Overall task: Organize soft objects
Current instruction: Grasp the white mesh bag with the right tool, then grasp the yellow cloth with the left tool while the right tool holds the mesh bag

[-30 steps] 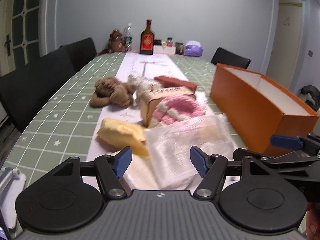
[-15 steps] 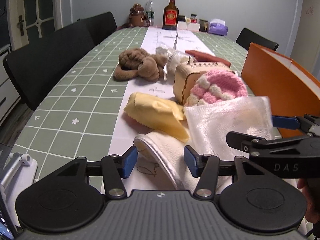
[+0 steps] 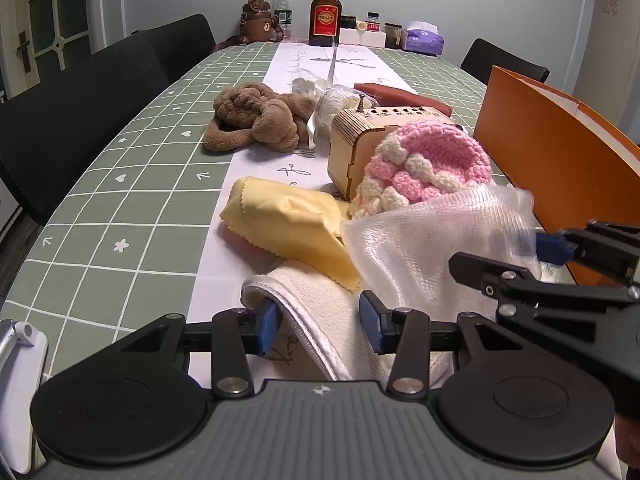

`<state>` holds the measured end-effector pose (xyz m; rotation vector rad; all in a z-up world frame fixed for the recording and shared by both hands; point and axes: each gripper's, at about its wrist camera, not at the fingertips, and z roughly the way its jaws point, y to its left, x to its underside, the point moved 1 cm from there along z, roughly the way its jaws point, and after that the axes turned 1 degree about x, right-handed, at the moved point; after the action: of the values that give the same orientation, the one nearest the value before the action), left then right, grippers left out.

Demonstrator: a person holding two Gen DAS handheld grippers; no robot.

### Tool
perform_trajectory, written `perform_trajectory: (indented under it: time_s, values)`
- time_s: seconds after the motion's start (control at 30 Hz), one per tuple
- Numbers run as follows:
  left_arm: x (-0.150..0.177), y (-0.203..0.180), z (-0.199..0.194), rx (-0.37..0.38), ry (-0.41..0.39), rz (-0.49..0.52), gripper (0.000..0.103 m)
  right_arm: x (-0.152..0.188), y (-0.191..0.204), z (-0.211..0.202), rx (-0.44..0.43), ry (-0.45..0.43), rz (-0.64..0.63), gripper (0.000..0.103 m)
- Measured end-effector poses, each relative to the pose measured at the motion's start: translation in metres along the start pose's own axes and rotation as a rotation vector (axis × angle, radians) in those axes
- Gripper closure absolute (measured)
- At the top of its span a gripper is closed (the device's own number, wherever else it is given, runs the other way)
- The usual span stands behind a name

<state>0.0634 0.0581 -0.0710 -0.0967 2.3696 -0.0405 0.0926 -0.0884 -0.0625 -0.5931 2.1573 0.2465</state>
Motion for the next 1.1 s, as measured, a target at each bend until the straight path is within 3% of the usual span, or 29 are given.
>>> perform_trajectory:
  time_s: [0.03, 0.13, 0.23, 0.3, 0.37, 0.47, 0.57, 0.73, 0.93, 1.0, 1.1]
  values:
    - [0.0, 0.0, 0.0, 0.0, 0.0, 0.001, 0.051, 0.001, 0.002, 0.0, -0.003, 0.002, -0.005, 0.093]
    - [-0.001, -0.001, -0.001, -0.001, 0.001, 0.009, 0.051, 0.002, 0.001, -0.002, -0.029, 0.008, 0.014, 0.101]
    - [-0.004, -0.003, -0.006, -0.001, -0.019, 0.03, 0.047, 0.0, -0.006, -0.012, -0.023, -0.017, 0.037, 0.103]
    - [-0.008, -0.003, -0.013, 0.008, -0.053, 0.04, 0.033, -0.004, -0.014, -0.021, -0.003, -0.044, 0.057, 0.103]
    - [-0.014, -0.002, -0.018, 0.028, -0.082, 0.041, 0.03, -0.01, -0.024, -0.032, 0.024, -0.079, 0.083, 0.103]
    - [-0.024, -0.001, -0.017, 0.016, -0.117, 0.057, 0.019, -0.018, -0.037, -0.041, 0.077, -0.122, 0.098, 0.103]
    - [-0.033, 0.002, -0.018, -0.013, -0.15, 0.055, 0.016, -0.023, -0.045, -0.04, 0.145, -0.143, 0.075, 0.103]
    - [-0.048, 0.014, 0.001, -0.031, -0.119, 0.01, 0.014, -0.021, -0.048, -0.031, 0.12, -0.12, 0.087, 0.103]
    - [-0.049, 0.026, 0.037, -0.013, -0.035, -0.073, 0.037, -0.016, -0.04, -0.02, 0.094, -0.093, 0.063, 0.103]
    - [-0.047, 0.025, 0.041, -0.026, -0.037, -0.057, 0.05, -0.015, -0.039, -0.018, 0.095, -0.087, 0.057, 0.103]
    - [-0.046, 0.026, 0.039, -0.018, -0.054, -0.058, 0.057, -0.013, -0.04, -0.018, 0.103, -0.089, 0.073, 0.103]
